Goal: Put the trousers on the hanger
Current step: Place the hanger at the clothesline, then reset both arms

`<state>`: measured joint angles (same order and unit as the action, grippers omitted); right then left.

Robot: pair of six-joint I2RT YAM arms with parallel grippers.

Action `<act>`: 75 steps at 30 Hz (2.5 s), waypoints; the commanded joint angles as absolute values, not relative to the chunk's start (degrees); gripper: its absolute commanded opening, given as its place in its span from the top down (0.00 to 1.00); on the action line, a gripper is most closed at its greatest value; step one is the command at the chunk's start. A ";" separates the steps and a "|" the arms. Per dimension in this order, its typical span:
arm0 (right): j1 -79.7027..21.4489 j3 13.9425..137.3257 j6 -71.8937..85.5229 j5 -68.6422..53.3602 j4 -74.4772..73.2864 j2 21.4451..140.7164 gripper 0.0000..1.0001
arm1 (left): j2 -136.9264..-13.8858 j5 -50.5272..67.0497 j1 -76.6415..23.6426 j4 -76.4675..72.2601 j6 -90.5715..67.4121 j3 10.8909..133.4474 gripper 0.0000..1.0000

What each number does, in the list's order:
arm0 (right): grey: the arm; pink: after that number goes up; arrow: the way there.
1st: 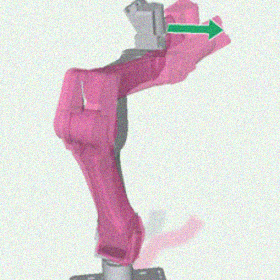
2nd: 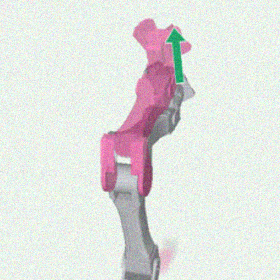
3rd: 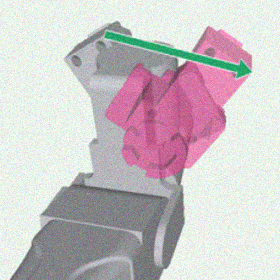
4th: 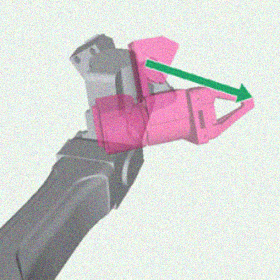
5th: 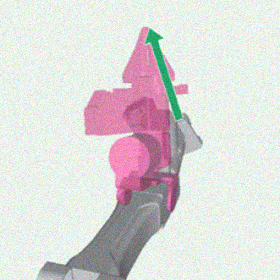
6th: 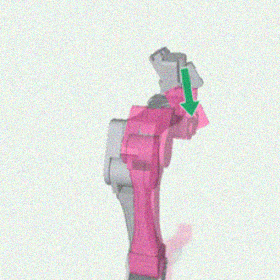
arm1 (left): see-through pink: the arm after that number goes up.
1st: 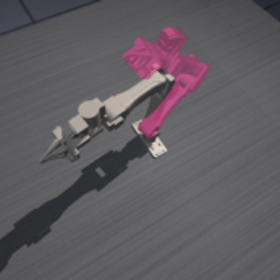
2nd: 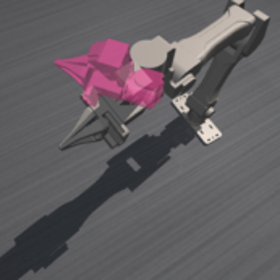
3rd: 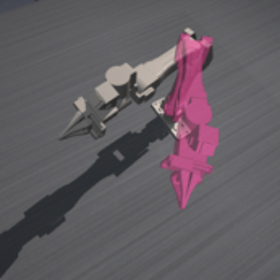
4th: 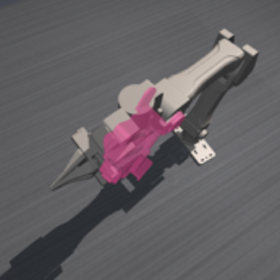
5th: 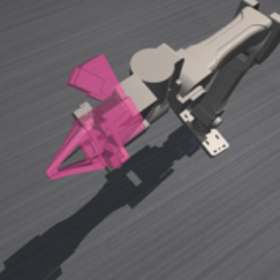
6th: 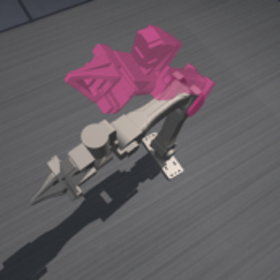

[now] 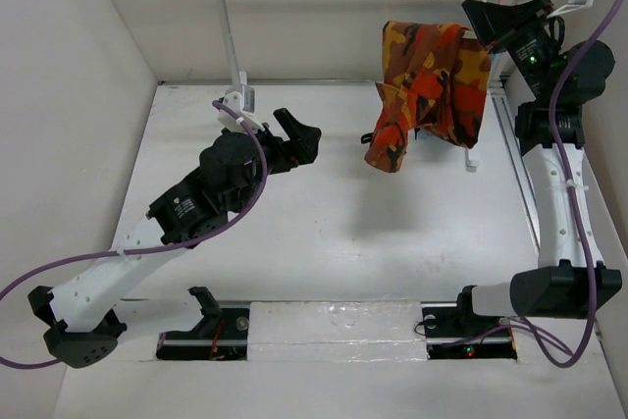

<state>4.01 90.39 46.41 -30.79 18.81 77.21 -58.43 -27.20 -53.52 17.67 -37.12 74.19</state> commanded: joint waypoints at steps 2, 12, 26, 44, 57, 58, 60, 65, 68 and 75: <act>5.88 97.29 45.97 -28.39 29.89 75.14 1.00 | -58.45 -26.89 -53.26 16.00 -37.27 74.71 0.11; 7.03 99.40 40.35 -21.55 25.66 79.71 1.00 | -57.39 -26.89 -53.26 17.14 -37.71 74.18 0.12; 1.24 97.03 25.32 -9.15 17.49 80.25 1.00 | -56.78 -27.25 -53.26 18.72 -39.20 72.86 0.12; -5.37 83.29 15.21 -17.21 2.49 74.53 0.07 | -59.85 -26.89 -53.26 18.28 -37.27 73.65 0.12; -0.18 83.33 7.47 -20.93 -12.31 66.28 0.33 | -62.13 -27.51 -53.26 19.34 -35.59 74.88 0.34; 1.65 84.19 8.08 -21.09 -11.96 66.10 0.75 | -62.40 -26.99 -53.26 19.25 -35.86 74.53 0.38; 2.54 85.42 8.70 -24.31 -12.21 67.66 0.98 | -62.66 -26.28 -53.26 19.16 -36.12 74.01 0.46; 2.73 90.45 8.35 -27.25 -14.76 69.09 1.00 | -63.28 -23.65 -53.26 19.68 -36.47 73.39 0.79; 2.12 86.15 8.26 -27.77 -15.82 65.32 0.86 | -65.91 -23.55 -53.26 24.33 -36.65 74.70 0.71; -7.27 61.20 6.77 -21.04 -22.40 47.83 0.16 | -61.63 -23.12 -53.26 25.58 -36.57 68.23 0.43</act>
<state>-4.01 65.80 7.64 -25.30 -18.65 53.54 -65.98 -23.66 -53.52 24.77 -36.82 71.16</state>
